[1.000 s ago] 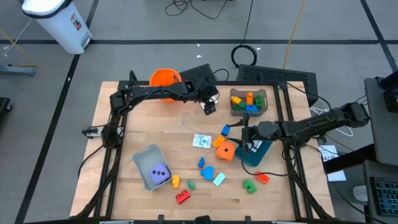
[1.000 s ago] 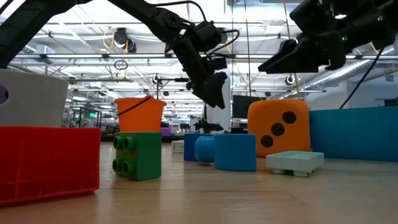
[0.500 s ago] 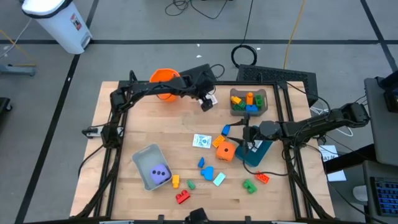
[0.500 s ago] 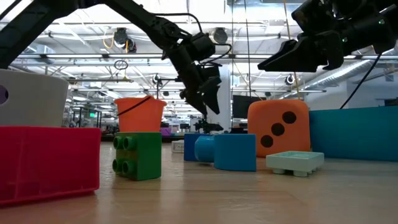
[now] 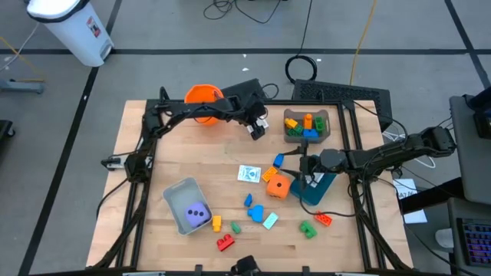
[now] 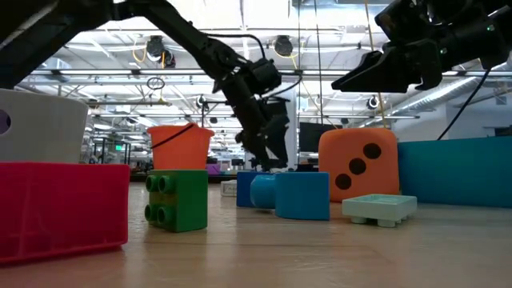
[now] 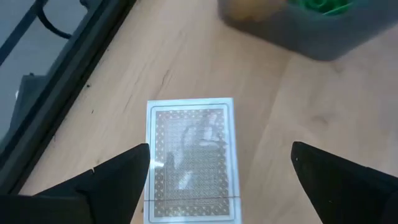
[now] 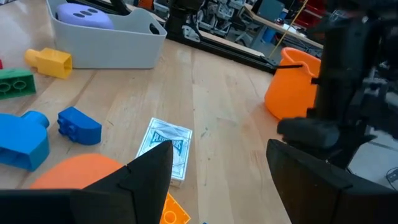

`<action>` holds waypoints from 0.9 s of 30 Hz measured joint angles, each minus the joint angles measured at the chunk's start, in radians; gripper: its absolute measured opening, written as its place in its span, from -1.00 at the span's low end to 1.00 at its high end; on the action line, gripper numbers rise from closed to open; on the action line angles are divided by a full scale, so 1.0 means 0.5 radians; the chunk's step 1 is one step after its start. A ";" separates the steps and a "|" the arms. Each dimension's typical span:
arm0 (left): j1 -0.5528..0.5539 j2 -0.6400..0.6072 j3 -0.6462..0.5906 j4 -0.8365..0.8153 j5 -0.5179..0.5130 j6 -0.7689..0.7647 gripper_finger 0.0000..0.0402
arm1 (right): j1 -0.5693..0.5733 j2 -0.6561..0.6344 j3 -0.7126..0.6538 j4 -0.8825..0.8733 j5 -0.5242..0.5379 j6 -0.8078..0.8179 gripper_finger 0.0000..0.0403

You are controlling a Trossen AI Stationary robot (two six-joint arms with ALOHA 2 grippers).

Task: Pick & Place Toys
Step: Put the brown deck of cards into the blue bin

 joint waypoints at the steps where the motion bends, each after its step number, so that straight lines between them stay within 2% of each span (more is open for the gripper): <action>1: 0.002 0.016 0.000 0.018 -0.004 -0.010 0.98 | 0.000 0.000 0.001 0.000 0.000 0.003 0.26; 17: -0.009 0.064 0.001 -0.039 -0.158 0.015 0.99 | -0.001 0.000 0.001 -0.009 0.000 0.001 0.26; 24: -0.003 0.064 0.001 -0.167 -0.256 0.040 0.99 | -0.001 0.000 0.001 -0.009 0.000 0.000 0.26; 27: 0.013 0.064 0.001 -0.214 -0.181 0.054 0.99 | -0.001 0.000 0.001 -0.009 0.000 0.000 0.26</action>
